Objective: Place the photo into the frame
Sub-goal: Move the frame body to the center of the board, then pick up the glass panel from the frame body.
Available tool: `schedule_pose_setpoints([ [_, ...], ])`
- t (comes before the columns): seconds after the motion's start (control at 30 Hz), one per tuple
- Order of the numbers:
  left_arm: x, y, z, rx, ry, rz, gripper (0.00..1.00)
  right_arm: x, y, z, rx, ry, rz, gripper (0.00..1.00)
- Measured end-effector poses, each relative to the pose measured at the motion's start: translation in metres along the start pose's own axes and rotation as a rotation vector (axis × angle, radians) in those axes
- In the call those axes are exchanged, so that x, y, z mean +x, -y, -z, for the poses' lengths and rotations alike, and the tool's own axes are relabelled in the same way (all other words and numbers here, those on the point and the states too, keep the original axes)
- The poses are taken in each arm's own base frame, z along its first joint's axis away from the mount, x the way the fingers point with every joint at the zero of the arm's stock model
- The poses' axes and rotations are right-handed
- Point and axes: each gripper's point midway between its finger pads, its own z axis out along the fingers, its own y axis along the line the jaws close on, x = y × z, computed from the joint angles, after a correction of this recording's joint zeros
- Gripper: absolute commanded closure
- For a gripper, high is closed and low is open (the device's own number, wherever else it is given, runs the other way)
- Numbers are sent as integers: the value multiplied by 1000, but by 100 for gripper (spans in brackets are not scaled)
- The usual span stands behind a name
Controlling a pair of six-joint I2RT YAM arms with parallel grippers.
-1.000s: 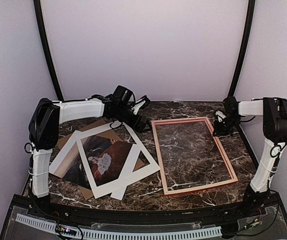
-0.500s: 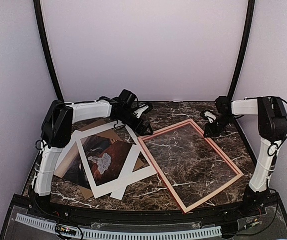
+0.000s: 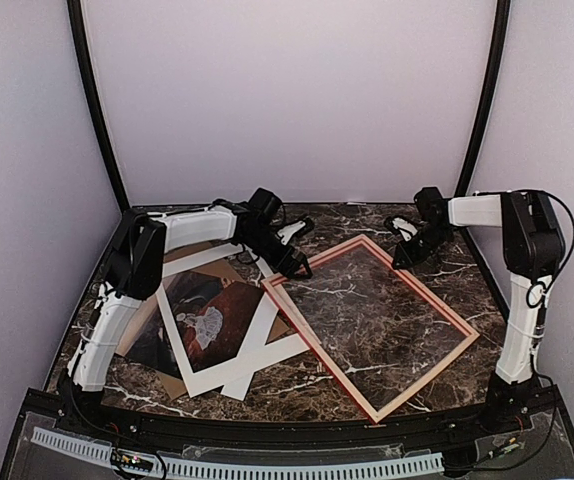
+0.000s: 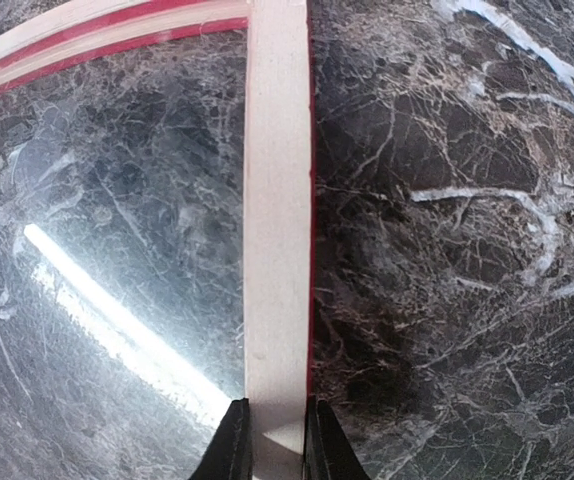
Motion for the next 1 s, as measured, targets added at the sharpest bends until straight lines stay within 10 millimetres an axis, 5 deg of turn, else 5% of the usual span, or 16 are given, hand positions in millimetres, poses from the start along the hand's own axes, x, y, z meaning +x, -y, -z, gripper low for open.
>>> schedule_pose_setpoints([
  [0.5, -1, -7, -8, -27, -7, 36, 55, -3, -3, -1, -6, 7, 8, 96],
  [1.0, -4, -12, -4, -3, 16, 108, 72, -2, -3, -1, -4, 6, 9, 97],
])
